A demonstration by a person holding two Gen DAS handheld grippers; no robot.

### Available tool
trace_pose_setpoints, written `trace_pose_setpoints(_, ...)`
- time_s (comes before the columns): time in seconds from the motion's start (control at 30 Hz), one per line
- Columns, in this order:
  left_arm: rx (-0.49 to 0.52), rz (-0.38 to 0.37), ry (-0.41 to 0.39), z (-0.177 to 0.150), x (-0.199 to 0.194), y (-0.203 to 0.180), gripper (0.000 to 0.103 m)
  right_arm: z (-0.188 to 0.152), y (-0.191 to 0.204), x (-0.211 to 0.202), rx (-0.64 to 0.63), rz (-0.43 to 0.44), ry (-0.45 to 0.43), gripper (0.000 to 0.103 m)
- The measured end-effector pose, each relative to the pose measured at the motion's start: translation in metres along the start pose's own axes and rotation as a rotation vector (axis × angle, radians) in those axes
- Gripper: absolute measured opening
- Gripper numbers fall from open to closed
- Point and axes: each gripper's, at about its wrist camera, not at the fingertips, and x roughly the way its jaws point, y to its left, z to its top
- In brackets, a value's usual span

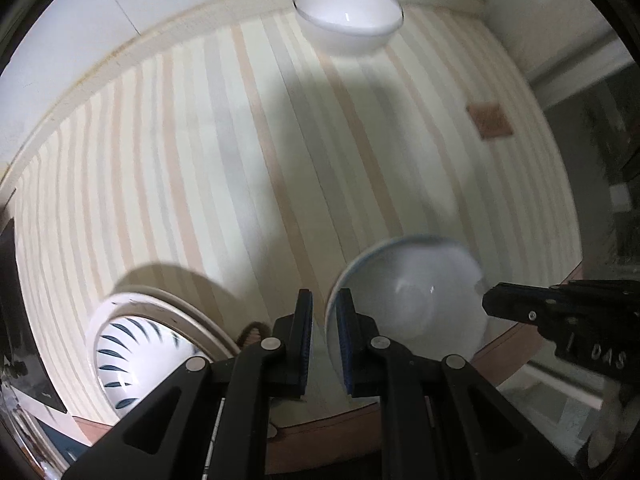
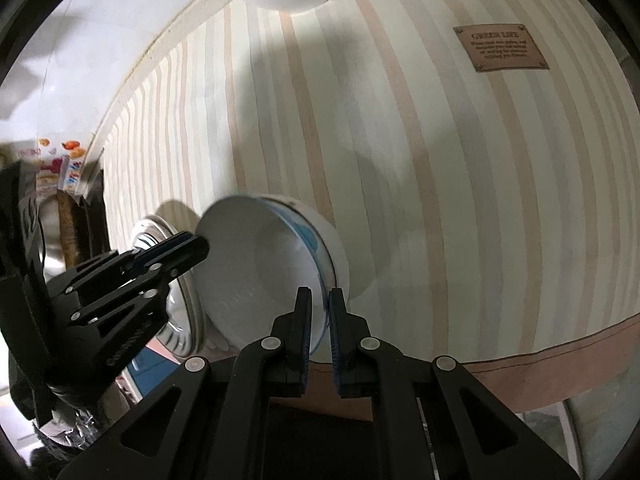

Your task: Organize plates and bowls

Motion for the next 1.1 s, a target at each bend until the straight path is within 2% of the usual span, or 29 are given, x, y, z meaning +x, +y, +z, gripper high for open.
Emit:
trace_pose_setpoints(0.1,-0.037,-0.036,-0.048,0.013,-0.024,0.009,0.011,0.010,-0.003,-0.020,0.014,0.044,-0.041,0.010)
trace_pose_setpoints(0.17,-0.089,-0.088,-0.079,0.033,-0.038,0.017,0.016,0.024,-0.004,-0.038,0.027,0.071,-0.085,0.016)
trace_pose_setpoints(0.23,-0.131,-0.106,-0.112,0.055,-0.044,0.025,0.026,0.040,-0.006,-0.054,0.029,0.089,-0.135,0.039)
trace_pose_setpoints(0.3,-0.166,-0.110,-0.142,0.084,-0.045,0.032,0.026,0.062,-0.008,-0.069,0.030,0.088,-0.200,0.050)
trace_pose_setpoints(0.33,-0.191,-0.121,-0.150,0.102,-0.042,0.037,0.026,0.074,-0.008,-0.075,0.029,0.086,-0.229,0.050)
trace_pose_setpoints(0.43,-0.234,-0.143,-0.149,0.139,-0.030,0.042,0.026,0.116,-0.012,-0.084,0.038,0.087,-0.296,0.051)
trace_pose_setpoints(0.57,-0.255,-0.135,-0.132,0.176,-0.006,0.041,0.026,0.168,-0.012,-0.081,0.029,0.035,-0.355,0.051)
trace_pose_setpoints(0.67,-0.253,-0.119,-0.108,0.196,0.016,0.039,0.026,0.198,-0.015,-0.070,0.029,0.022,-0.357,0.051)
trace_pose_setpoints(0.83,-0.249,-0.095,-0.063,0.209,0.044,0.034,0.026,0.231,-0.016,-0.044,0.031,0.015,-0.322,0.051)
trace_pose_setpoints(1.0,-0.246,-0.096,-0.034,0.216,0.065,0.028,0.025,0.246,-0.015,-0.020,0.031,0.020,-0.285,0.050)
trace_pose_setpoints(1.07,-0.222,-0.086,-0.039,0.219,0.068,0.024,0.017,0.250,-0.012,-0.011,0.024,0.014,-0.285,0.033)
trace_pose_setpoints(1.1,-0.214,-0.067,-0.044,0.220,0.068,0.022,0.014,0.252,-0.011,-0.008,0.020,0.004,-0.282,0.018)
